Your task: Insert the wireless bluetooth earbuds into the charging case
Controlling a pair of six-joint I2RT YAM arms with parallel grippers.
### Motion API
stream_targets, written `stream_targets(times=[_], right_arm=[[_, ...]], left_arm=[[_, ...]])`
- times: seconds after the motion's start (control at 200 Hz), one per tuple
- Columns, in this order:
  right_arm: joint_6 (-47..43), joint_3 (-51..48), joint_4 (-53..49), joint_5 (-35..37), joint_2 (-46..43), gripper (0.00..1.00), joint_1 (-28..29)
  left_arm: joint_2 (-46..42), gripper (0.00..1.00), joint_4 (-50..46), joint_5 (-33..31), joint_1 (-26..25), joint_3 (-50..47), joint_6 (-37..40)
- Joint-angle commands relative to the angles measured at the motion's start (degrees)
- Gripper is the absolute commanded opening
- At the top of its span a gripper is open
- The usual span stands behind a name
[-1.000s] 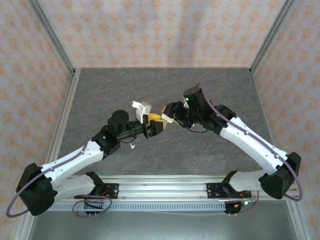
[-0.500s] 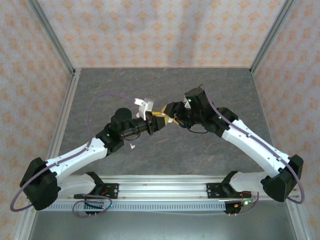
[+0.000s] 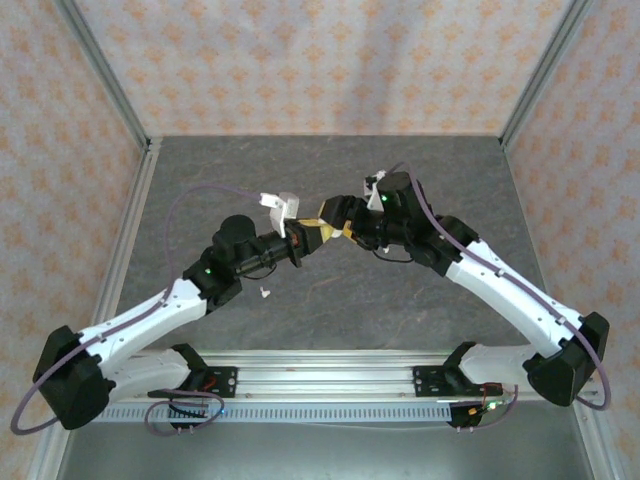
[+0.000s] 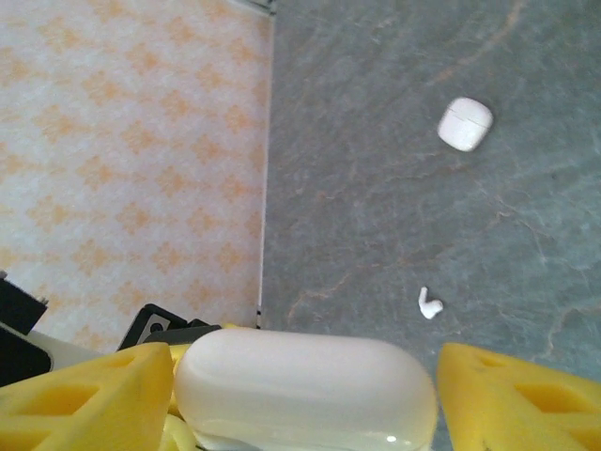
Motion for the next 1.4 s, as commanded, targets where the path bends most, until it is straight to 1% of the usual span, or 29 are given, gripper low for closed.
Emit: stream_targets(times=[0.0,0.075,0.135,0.185,0.255,0.395,0.465,0.525,0.585,0.776,0.921,1.006,1.076,1.226,1.396], right_arm=[[-5.11,-1.99,9.27,-1.52,-5.86,0.74,-0.69],[-6.31,-5.78,17.13,-1.01,-9.11,0.75,-1.01],[-5.67,-8.92,24.30,-0.74,-10.86,0.75,-1.18],[-4.89,-10.77,29.72,-1.34,-11.14,0.76,-1.32],[-3.39,-11.68,35.46,-3.92,-10.03,0.76,-1.33],[0.55,-11.49,42.43,-9.59,-6.64,0.75,-1.32],[1.11,-11.48,42.90,-10.39,-5.67,0.75,-1.33],[1.37,-11.74,43.74,-10.84,-5.15,0.72,-1.29],[2.31,-11.84,45.86,-12.00,-4.36,0.69,-1.33],[6.11,-10.88,51.21,-16.45,-1.67,0.51,-1.32],[8.93,-10.74,55.31,-19.96,0.10,0.45,-1.27],[8.49,-10.78,55.35,-20.72,0.38,0.41,-1.33],[8.12,-10.41,55.20,-21.59,0.84,0.36,-1.51],[7.20,-9.44,54.93,-24.06,1.70,0.21,-2.57],[7.23,-11.93,56.05,-24.52,-0.16,0.00,-6.01]], left_arm=[[-4.61,0.00,-4.47,-3.73,0.28,2.30,1.72],[-6.70,0.00,-6.71,-5.34,1.15,2.23,-1.34],[-8.29,0.00,-6.00,-4.24,2.54,1.73,-5.12],[-9.60,0.00,-5.57,-3.25,3.73,1.72,-8.40],[-11.30,0.00,-5.27,-2.38,4.74,2.05,-11.17],[-12.85,0.00,-3.50,-2.53,5.06,3.28,-15.26],[-12.79,0.00,-1.12,-2.62,5.06,3.39,-17.44],[-12.50,0.00,0.80,-2.55,4.99,3.51,-18.96],[-12.06,0.00,1.79,-2.22,5.06,4.07,-19.99],[-10.81,0.00,4.89,-1.49,4.97,5.13,-22.88],[-10.23,0.00,5.65,-1.70,4.89,5.86,-23.68],[-9.20,0.00,6.53,-0.35,4.79,6.66,-24.43],[-8.42,0.00,6.37,0.55,4.72,7.43,-25.01],[-7.91,0.00,5.45,1.83,4.53,8.49,-25.01],[-8.58,0.00,-2.65,2.28,4.43,11.41,-22.51]])
